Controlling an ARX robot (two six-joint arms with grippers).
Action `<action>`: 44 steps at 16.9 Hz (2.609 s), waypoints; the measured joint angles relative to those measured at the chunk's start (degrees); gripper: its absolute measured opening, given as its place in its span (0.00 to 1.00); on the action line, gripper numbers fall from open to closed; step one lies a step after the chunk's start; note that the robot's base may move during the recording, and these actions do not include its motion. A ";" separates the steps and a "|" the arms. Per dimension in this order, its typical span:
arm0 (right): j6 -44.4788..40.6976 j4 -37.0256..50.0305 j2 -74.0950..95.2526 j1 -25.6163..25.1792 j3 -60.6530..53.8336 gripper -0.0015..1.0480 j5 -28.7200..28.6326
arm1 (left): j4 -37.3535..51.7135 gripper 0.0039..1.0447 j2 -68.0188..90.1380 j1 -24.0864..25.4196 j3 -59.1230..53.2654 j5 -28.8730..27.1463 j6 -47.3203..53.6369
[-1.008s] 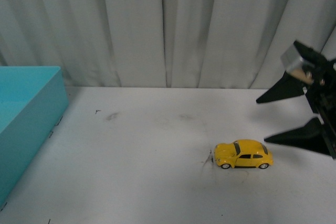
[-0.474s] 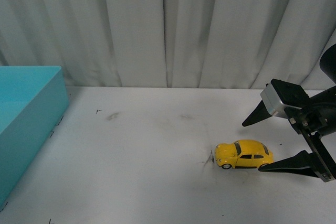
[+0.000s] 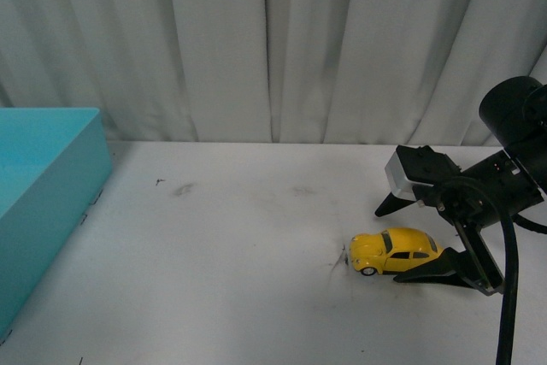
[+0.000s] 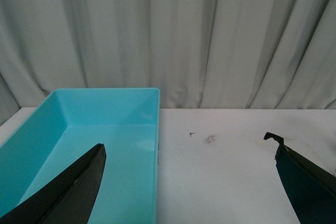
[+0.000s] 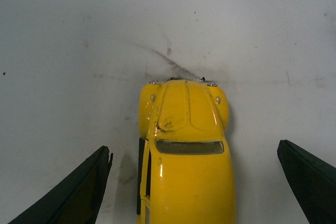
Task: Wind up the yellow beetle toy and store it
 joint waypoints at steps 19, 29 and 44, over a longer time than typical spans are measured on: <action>-3.28 1.31 0.79 -4.11 -3.08 0.41 -1.09 | 0.02 0.94 0.00 0.00 0.00 0.02 0.00; -9.18 -2.97 0.72 -13.14 -7.06 0.41 -5.64 | 0.00 0.94 0.00 -0.02 0.00 0.00 0.00; -10.38 -8.39 0.33 -20.55 -7.89 0.76 -3.26 | 0.00 0.94 0.00 -0.02 0.00 0.02 0.00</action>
